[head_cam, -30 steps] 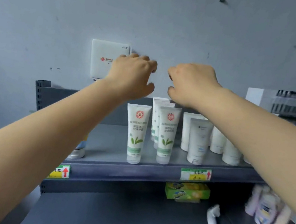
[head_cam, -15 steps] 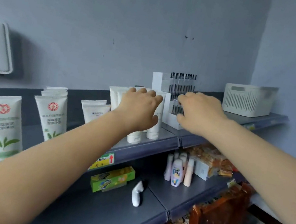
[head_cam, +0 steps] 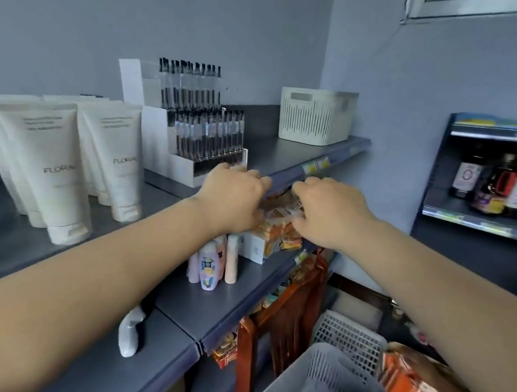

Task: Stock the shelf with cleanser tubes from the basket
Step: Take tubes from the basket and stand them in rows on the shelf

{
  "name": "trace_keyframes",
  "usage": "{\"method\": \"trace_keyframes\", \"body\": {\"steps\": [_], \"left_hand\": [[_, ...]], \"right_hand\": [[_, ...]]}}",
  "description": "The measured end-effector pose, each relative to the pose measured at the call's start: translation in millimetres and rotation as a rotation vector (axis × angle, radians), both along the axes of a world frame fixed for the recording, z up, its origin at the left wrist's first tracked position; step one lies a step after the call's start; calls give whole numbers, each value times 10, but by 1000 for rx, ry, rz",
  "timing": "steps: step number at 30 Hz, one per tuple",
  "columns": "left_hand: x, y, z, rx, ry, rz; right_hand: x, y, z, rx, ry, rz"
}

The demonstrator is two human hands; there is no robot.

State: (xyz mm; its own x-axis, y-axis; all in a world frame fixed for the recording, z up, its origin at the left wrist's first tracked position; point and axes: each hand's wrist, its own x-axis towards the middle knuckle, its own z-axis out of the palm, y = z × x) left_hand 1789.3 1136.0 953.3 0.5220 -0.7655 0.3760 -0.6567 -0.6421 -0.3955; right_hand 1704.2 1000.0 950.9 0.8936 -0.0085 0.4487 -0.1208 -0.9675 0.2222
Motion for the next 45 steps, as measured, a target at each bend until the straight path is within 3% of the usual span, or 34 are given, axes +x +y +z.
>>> {"method": "trace_keyframes", "body": {"steps": [9, 16, 22, 28, 32, 37, 45], "left_hand": [[643, -1141, -1012, 100, 237, -161], [845, -1804, -2264, 181, 579, -288], [804, -2101, -3357, 312, 860, -256], [652, -2005, -4539, 365, 1132, -155], [540, -1942, -5265, 504, 1265, -77], [528, -1875, -6011, 571, 1443, 57], [563, -1781, -6827, 759, 1267, -12]], "right_hand": [[420, -990, -968, 206, 228, -185], [565, -1500, -2159, 504, 419, -355], [459, -1762, -3297, 868, 590, -470], [310, -1793, -4401, 1092, 771, -572], [149, -1760, -5093, 1121, 920, -607], [101, -1707, -5815, 993, 1118, -542], [138, -1590, -6514, 615, 1411, -179]]}}
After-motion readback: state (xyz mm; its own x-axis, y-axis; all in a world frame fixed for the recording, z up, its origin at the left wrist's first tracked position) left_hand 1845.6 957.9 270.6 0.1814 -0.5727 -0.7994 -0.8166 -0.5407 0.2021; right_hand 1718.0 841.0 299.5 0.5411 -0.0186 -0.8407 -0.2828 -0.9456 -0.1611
